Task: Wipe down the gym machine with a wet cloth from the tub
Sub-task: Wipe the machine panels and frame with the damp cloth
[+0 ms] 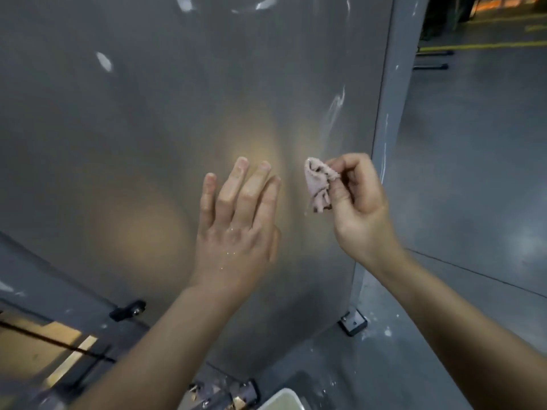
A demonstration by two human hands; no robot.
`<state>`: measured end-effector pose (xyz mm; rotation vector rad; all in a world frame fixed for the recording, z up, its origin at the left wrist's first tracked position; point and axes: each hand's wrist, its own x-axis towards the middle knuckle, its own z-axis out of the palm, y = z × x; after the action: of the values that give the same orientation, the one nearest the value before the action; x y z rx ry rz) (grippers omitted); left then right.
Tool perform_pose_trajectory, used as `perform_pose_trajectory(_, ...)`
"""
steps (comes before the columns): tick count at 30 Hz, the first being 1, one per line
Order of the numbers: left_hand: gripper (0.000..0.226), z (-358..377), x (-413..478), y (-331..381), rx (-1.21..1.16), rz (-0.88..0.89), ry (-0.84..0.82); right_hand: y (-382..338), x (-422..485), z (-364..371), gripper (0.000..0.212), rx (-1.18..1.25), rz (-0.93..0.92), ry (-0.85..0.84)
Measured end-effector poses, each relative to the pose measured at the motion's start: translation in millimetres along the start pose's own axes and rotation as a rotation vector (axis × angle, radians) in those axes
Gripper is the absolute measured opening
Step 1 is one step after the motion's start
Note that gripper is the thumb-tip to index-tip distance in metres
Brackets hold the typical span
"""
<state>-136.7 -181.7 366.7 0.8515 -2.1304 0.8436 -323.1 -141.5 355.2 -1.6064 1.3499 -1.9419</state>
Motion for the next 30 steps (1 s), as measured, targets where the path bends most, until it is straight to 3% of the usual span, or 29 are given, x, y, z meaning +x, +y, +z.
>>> perform_pose_trajectory(6, 0.037, -40, 14, 6, -0.39, -0.105, -0.17, -14, -9, -12, 0.024, 0.29, 0.322, -0.163)
perform_pose_trajectory(10, 0.042, -62, 33, 17, -0.751, -0.365, -0.52, -33, -10, -24, 0.025, 0.446, 0.488, -0.232)
perform_pose_trajectory(14, 0.003, -76, 60, 29, -0.927, -0.741, -0.725, -59, -6, -39, 0.019, 0.185, 0.536, -0.18)
perform_pose_trajectory(17, 0.015, -87, 89, 33, -1.021, -1.07, -0.874, -79, -9, -47, 0.031, -0.018, 0.545, -0.123)
perform_pose_trajectory(21, 0.015, -104, 124, 37, -0.972, -1.229, -0.954, -108, -13, -51, 0.035, -0.037, 0.563, -0.156)
perform_pose_trajectory(24, 0.016, -117, 150, 33, -1.026, -1.21, -1.02, -120, -4, -49, 0.029, 0.025, 0.64, -0.1)
perform_pose_trajectory(27, 0.032, -123, 168, 21, -1.063, -1.094, -1.138, -122, 11, -43, 0.022, 0.06, 0.719, 0.002)
perform_pose_trajectory(28, 0.035, -125, 170, 16, -0.993, -0.951, -1.15, -121, 17, -41, 0.021, 0.083, 0.744, 0.051)
perform_pose_trajectory(30, 0.038, -128, 170, 2, -0.734, -0.447, -1.052, -114, 30, -35, 0.022, 0.141, 0.798, 0.222)
